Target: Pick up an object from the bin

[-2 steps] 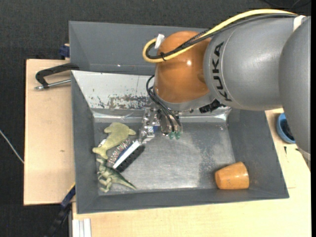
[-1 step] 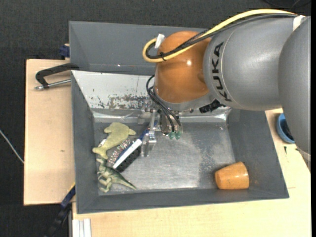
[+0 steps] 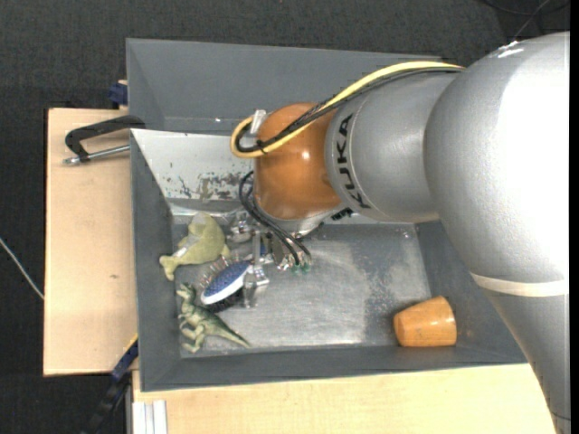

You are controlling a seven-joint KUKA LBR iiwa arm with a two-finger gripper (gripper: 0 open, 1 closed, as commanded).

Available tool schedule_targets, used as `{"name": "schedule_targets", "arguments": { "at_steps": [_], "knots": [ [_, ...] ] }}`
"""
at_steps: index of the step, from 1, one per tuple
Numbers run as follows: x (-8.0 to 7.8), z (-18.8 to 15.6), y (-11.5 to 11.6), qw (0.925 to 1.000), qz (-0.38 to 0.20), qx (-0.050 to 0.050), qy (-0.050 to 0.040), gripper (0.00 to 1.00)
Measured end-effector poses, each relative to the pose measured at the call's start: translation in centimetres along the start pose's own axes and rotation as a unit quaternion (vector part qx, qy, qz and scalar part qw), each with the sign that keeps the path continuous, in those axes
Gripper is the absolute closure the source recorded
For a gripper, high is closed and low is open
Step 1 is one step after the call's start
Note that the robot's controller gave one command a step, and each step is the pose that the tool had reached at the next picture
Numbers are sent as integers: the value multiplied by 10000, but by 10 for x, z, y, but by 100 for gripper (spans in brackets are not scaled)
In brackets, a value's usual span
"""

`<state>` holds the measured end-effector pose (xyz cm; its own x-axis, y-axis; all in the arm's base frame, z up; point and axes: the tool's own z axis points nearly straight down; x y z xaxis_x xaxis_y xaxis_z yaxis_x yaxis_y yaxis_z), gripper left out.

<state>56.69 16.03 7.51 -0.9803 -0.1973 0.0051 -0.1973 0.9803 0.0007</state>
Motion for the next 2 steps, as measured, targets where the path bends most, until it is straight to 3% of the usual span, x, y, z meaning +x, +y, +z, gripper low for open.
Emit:
{"name": "schedule_targets", "arguments": {
  "at_steps": [1,2],
  "knots": [
    [-2,-4,1,10000,2,-11,-32,100],
    [-16,-133,-51,9952,980,-3,-84,100]
  ]
}}
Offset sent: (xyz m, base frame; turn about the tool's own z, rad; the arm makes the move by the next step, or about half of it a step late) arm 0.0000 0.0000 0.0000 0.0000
